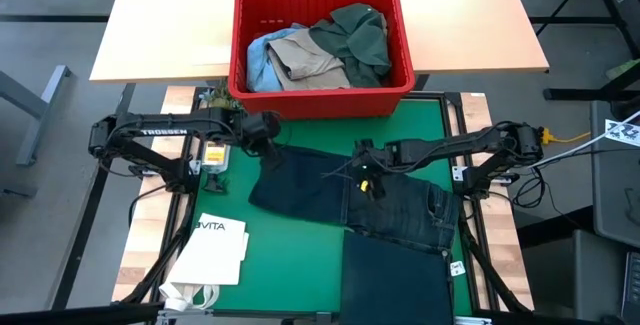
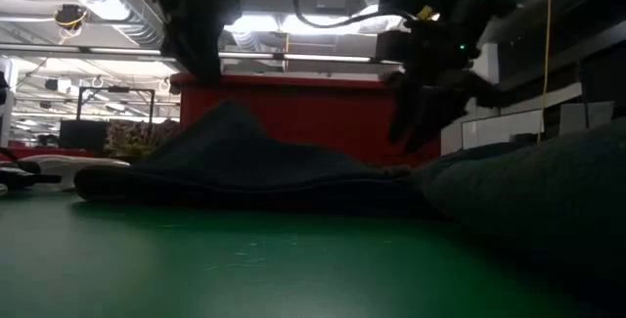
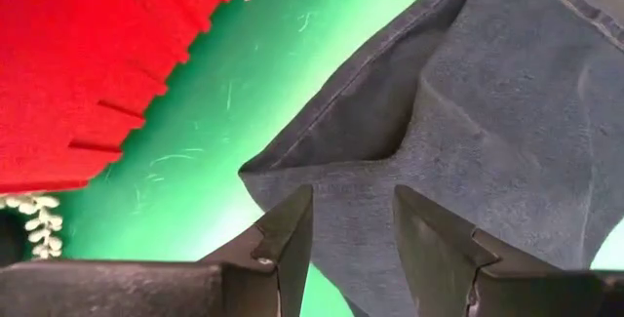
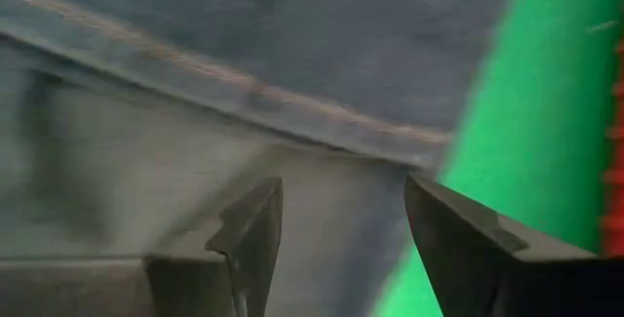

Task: Fold Laundry from Bin
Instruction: Fold the dark blue pants

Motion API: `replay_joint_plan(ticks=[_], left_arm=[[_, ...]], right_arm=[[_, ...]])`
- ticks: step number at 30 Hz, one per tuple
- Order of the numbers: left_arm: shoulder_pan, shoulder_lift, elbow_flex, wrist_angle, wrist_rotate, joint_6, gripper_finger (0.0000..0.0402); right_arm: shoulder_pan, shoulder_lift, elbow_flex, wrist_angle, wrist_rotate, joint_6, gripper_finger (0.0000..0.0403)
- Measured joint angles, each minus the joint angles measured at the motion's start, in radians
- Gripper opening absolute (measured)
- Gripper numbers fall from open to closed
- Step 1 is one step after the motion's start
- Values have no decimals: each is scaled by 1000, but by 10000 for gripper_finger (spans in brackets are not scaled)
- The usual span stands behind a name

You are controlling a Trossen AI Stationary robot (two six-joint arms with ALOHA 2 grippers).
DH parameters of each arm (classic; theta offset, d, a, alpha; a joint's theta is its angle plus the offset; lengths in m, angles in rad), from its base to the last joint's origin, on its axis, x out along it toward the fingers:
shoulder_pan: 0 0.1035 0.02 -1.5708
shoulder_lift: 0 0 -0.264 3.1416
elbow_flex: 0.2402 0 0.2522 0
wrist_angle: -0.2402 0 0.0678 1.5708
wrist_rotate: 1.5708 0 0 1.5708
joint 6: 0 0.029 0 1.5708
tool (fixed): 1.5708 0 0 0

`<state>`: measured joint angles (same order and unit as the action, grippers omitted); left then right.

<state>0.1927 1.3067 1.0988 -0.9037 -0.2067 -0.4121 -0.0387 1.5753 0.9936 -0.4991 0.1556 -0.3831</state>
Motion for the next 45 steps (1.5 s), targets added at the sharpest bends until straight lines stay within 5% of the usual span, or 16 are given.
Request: replay_joint_plan(ticks=[5, 11, 28, 33, 41, 45], left_arm=[[16, 0, 0, 0, 14, 4, 137], [17, 0, 0, 14, 14, 3, 137], [15, 0, 0, 25, 14, 3, 137], [15, 0, 0, 26, 14, 3, 137], [15, 0, 0, 25, 14, 2, 137], [15, 0, 0, 25, 14, -4, 137]], right_arm=[[-6, 8, 0, 72, 95, -92, 218], [-64, 29, 0, 143, -49, -78, 218], [-119, 171, 0, 203, -126, -31, 214], [-119, 172, 0, 204, -126, -32, 163], [-119, 163, 0, 184, -131, -33, 19], [-119, 118, 0, 101, -131, -34, 24]])
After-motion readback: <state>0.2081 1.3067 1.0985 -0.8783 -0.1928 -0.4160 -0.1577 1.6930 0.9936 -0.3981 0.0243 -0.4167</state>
